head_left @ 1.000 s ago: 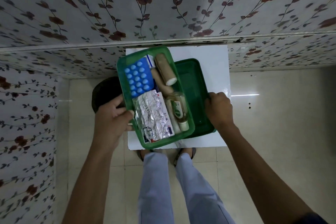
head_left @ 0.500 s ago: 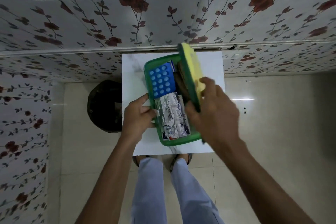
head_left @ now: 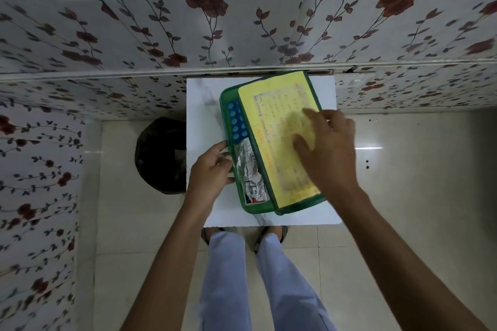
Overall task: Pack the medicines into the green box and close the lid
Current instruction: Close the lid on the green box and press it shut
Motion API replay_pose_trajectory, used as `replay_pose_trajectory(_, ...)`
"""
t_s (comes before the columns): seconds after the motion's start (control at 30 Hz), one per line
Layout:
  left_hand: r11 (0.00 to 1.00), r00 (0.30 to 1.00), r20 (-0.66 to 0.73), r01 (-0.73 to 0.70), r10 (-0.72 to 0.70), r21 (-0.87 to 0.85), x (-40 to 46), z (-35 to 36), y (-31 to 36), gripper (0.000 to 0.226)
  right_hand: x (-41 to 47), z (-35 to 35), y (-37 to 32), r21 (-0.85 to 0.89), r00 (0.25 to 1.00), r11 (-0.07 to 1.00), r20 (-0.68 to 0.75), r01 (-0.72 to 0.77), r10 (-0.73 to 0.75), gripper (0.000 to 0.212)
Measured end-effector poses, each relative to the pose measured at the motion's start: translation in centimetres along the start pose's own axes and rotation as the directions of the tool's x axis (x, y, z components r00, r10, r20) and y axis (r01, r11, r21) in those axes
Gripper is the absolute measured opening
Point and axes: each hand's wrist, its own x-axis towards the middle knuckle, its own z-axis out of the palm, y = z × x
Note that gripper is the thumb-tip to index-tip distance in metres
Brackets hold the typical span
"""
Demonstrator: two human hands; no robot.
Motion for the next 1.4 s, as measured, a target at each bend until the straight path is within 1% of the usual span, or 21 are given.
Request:
replay_pose_trajectory(0.03, 1.0, 1.0, -0.011, -0.006, 0.006, 0.002, 0.0, 0.0, 0.0, 0.041, 0.4, -0.3, 0.6, -0.026, 0.998, 0.998, -0.004, -0.063, 0.062, 0.059)
replay_pose_trajectory(0.07, 1.0, 1.0, -0.025, -0.011, 0.011, 0.003, 0.0, 0.0, 0.0, 0.043, 0.9, -0.4, 1.2, -0.019, 0.992, 0.992, 0.021, -0.124, 0.124, 0.065)
replay_pose_trajectory(0.13, 1.0, 0.999, -0.051, -0.012, 0.011, -0.012, 0.0, 0.0, 0.3, 0.046, 1.7, -0.2, 2.0, 0.065, 0.962, 0.967, 0.143, -0.245, 0.234, 0.073)
replay_pose_trajectory(0.2, 0.999, 0.998, -0.062, -0.022, 0.02, -0.033, 0.0, -0.1, 0.5, 0.047, 2.0, 0.4, 2.3, 0.135, 0.929, 0.943, 0.26, -0.306, 0.264, 0.071)
replay_pose_trajectory(0.23, 0.999, 0.997, -0.066, -0.031, 0.028, -0.037, 0.0, 0.0, 0.7, 0.047, 1.8, 0.7, 2.1, 0.147, 0.928, 0.943, 0.276, -0.299, 0.251, 0.067)
replay_pose_trajectory(0.3, 0.998, 0.997, -0.067, -0.051, 0.048, -0.039, 0.1, 0.0, 1.1, 0.046, 1.0, 1.4, 1.4, 0.134, 0.949, 0.96, 0.235, -0.247, 0.211, 0.06)
replay_pose_trajectory(0.4, 0.997, 0.995, -0.088, -0.05, 0.045, -0.061, 0.2, -0.2, 1.5, 0.045, -0.5, 2.5, 0.2, 0.064, 0.97, 0.979, 0.165, -0.193, 0.18, 0.06)
replay_pose_trajectory(0.5, 0.997, 0.994, -0.105, -0.042, 0.035, -0.061, 0.1, -0.4, 1.9, 0.044, -1.2, 2.9, -0.2, 0.059, 0.973, 0.983, 0.164, -0.175, 0.163, 0.062)
replay_pose_trajectory(0.63, 0.991, 0.993, -0.042, -0.11, 0.114, 0.071, -0.1, 0.1, 2.3, 0.022, -0.8, 2.7, 0.3, 0.029, 0.979, 0.991, 0.158, -0.132, 0.126, 0.063)
replay_pose_trajectory(0.77, 0.965, 0.98, -0.068, -0.169, 0.186, 0.202, 0.0, 0.6, 2.3, 0.042, -0.8, 2.4, 0.5, 0.028, 0.978, 0.994, 0.181, -0.107, 0.1, 0.065)
replay_pose_trajectory(0.83, 0.947, 0.973, -0.067, -0.198, 0.221, 0.254, -0.1, 0.8, 2.4, 0.045, -0.8, 2.3, 0.7, 0.034, 0.979, 0.996, 0.188, -0.088, 0.08, 0.065)
replay_pose_trajectory(1.0, 0.907, 0.968, -0.034, -0.22, 0.248, 0.359, 0.1, 0.9, 2.4, 0.033, -0.8, 2.2, 1.0, 0.074, 0.985, 0.995, 0.163, -0.068, 0.055, 0.062)
replay_pose_trajectory(1.13, 0.883, 0.96, -0.037, -0.241, 0.279, 0.402, -0.1, 1.0, 1.9, 0.03, -1.2, 2.4, 1.0, 0.095, 0.984, 0.992, 0.165, -0.083, 0.066, 0.061)
replay_pose_trajectory(1.4, 0.863, 0.955, -0.073, -0.224, 0.286, 0.453, 0.4, 1.2, 2.1, 0.025, -1.2, 2.1, 0.1, -0.024, 0.973, 0.997, 0.216, -0.079, 0.083, 0.063)
